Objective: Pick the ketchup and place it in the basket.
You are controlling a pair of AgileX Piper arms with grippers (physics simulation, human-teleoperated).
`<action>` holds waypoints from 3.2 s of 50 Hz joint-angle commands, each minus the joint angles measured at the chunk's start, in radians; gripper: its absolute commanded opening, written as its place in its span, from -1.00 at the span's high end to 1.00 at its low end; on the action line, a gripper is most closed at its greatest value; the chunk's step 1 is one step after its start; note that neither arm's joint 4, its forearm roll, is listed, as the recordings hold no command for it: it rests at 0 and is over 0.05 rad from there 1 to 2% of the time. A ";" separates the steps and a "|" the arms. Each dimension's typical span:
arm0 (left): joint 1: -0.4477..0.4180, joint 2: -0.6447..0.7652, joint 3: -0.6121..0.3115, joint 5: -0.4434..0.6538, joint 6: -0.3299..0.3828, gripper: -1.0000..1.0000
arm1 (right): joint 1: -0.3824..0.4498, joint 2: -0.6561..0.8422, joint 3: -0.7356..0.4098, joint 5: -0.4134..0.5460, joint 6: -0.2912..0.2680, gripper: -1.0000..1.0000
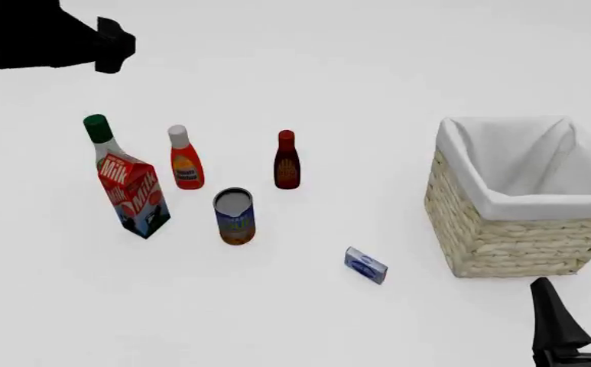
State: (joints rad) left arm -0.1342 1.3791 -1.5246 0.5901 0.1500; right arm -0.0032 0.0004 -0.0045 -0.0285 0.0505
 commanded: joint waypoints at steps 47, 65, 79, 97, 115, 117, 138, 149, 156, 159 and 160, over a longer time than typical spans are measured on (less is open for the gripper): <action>0.039 0.374 -0.188 -0.078 -0.042 -1.00 | 0.003 0.024 0.004 0.010 0.009 -1.00; 0.041 0.472 -0.237 -0.107 -0.052 -1.00 | 0.000 0.032 0.004 0.012 0.008 -1.00; 0.037 0.529 -0.225 -0.148 -0.060 -1.00 | -0.004 0.021 0.004 0.029 0.008 -1.00; 0.047 0.588 -0.226 -0.183 -0.047 -1.00 | 0.002 0.035 0.004 0.018 0.015 -1.00; 0.039 0.645 -0.218 -0.208 -0.047 -1.00 | 0.004 0.042 0.004 0.015 0.023 -1.00; 0.038 0.647 -0.218 -0.209 -0.048 -1.00 | 0.003 0.044 0.004 0.012 0.023 -1.00; 0.031 0.693 -0.231 -0.223 -0.058 -1.00 | 0.001 0.034 0.004 0.021 0.025 -1.00; 0.033 0.723 -0.257 -0.221 -0.061 -1.00 | 0.002 0.051 0.004 0.007 0.025 -1.00; 0.032 0.739 -0.261 -0.227 -0.063 -1.00 | 0.002 0.058 0.004 0.004 0.026 -1.00; 0.032 0.747 -0.265 -0.228 -0.065 -1.00 | 0.003 0.066 0.004 -0.003 0.026 -1.00; 0.032 0.747 -0.265 -0.228 -0.065 -1.00 | 0.003 0.066 0.004 -0.003 0.026 -1.00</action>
State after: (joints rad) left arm -0.1020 2.1040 -1.7794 0.3665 0.0884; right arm -0.0009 0.0529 -0.0003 -0.0212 0.0758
